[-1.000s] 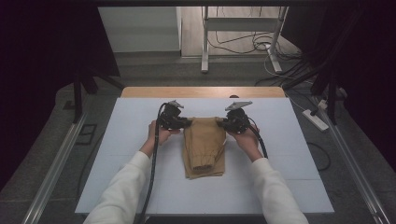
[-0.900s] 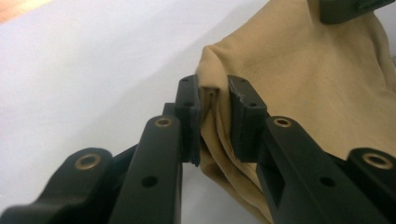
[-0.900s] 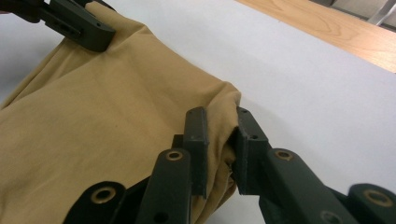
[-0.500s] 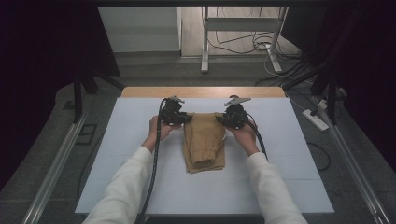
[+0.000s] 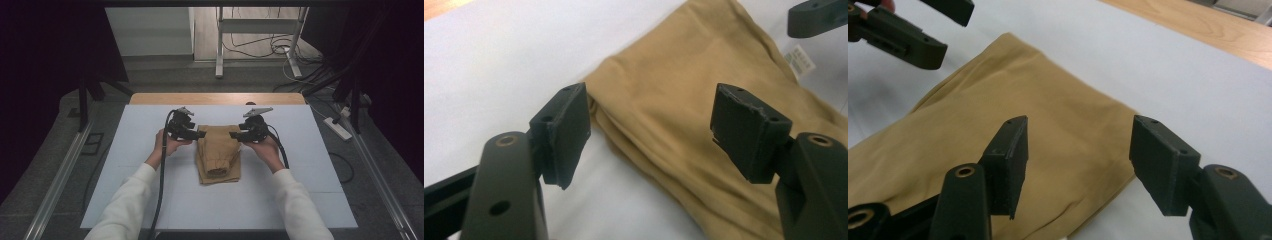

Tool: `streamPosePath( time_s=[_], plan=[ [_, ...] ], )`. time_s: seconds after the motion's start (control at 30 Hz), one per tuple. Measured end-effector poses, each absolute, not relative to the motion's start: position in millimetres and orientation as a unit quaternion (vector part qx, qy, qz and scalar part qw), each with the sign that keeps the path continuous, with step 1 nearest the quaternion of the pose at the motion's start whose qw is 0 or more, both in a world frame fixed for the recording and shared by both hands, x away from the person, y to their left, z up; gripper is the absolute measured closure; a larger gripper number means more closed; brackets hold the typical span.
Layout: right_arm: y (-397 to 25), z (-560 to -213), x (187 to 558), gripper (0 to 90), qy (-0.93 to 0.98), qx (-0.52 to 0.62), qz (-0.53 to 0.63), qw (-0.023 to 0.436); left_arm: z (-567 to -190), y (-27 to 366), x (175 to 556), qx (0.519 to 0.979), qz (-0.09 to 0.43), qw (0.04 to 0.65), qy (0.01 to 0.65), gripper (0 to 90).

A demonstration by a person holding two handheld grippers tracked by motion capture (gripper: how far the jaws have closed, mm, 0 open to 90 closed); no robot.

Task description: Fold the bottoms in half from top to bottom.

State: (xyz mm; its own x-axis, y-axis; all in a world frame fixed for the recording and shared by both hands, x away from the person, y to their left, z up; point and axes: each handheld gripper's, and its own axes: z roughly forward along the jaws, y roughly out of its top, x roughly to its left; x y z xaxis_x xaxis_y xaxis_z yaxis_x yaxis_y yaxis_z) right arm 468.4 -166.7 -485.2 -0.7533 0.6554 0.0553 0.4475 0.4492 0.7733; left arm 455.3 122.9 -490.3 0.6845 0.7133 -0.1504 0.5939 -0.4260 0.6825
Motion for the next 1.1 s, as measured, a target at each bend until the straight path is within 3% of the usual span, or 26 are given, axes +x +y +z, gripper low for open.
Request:
streamPosePath(
  time_s=[0.3,1.1],
  plan=[
    [-167.2,-489.9,453.7,40.6,0.854,0.307,0.406,0.106,-493.1,126.2,441.5,0.845,0.071,0.370,0.379,31.4],
    [-192.1,-484.8,406.3,38.4,0.861,0.292,0.401,0.112,-490.3,136.7,380.2,0.852,0.079,0.372,0.360,30.3]
  ],
)
